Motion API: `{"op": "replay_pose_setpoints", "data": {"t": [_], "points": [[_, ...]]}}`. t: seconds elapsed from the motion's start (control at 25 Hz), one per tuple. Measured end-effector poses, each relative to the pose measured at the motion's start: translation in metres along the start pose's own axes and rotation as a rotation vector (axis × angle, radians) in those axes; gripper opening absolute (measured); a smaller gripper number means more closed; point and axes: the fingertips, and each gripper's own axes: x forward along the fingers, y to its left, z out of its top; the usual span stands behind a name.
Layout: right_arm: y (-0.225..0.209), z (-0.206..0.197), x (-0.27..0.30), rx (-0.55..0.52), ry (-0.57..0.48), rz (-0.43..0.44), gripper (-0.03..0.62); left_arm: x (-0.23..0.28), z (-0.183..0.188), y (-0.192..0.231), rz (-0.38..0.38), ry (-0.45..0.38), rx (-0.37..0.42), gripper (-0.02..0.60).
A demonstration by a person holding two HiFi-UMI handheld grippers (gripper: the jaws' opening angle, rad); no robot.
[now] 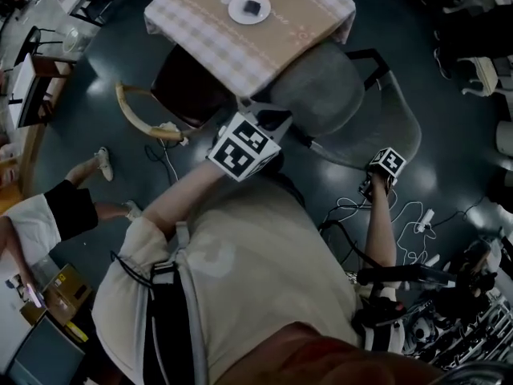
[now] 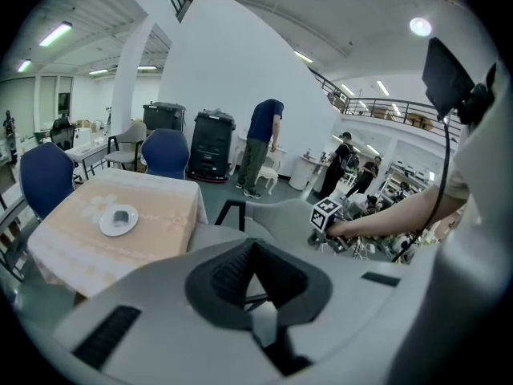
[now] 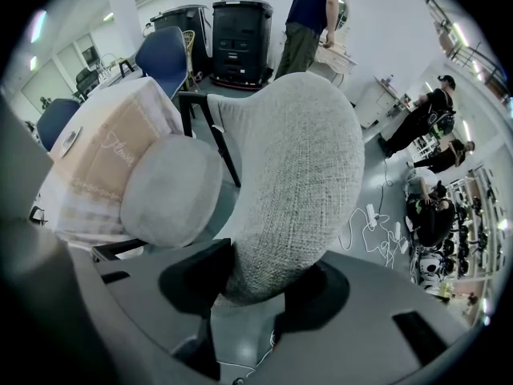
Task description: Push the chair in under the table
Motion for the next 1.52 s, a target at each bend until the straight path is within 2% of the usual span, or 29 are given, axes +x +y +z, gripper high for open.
{"op": "replay_pose_setpoints", "data": {"t": [0.4, 0.6, 0.92, 1.16, 1.36, 1.52], "points": [[0.009, 0.000, -0.005, -0.008, -0.009, 0.000, 0.178, -0.011, 0.002, 0.003, 0.008, -0.021, -0.026, 0.008], [0.024, 0.011, -0.003, -0.022, -0.023, 0.017, 0.178, -0.021, 0.002, 0.016, 0.043, -0.024, -0.022, 0.008], [0.025, 0.013, -0.002, -0.032, -0.010, -0.016, 0.178, -0.013, 0.001, 0.011, 0.024, -0.008, -0.006, 0.008], [0.036, 0.008, 0.001, -0.031, -0.016, -0.005, 0.178, -0.009, -0.007, 0.011, 0.006, 0.027, 0.010, 0.008], [0.042, 0.026, 0.004, -0.062, -0.077, 0.025, 0.178, -0.008, 0.000, 0.009, 0.011, 0.024, 0.009, 0.008], [0.039, 0.024, 0.000, -0.060, -0.060, 0.018, 0.178, -0.003, 0.002, -0.001, -0.012, 0.031, 0.021, 0.008]]}}
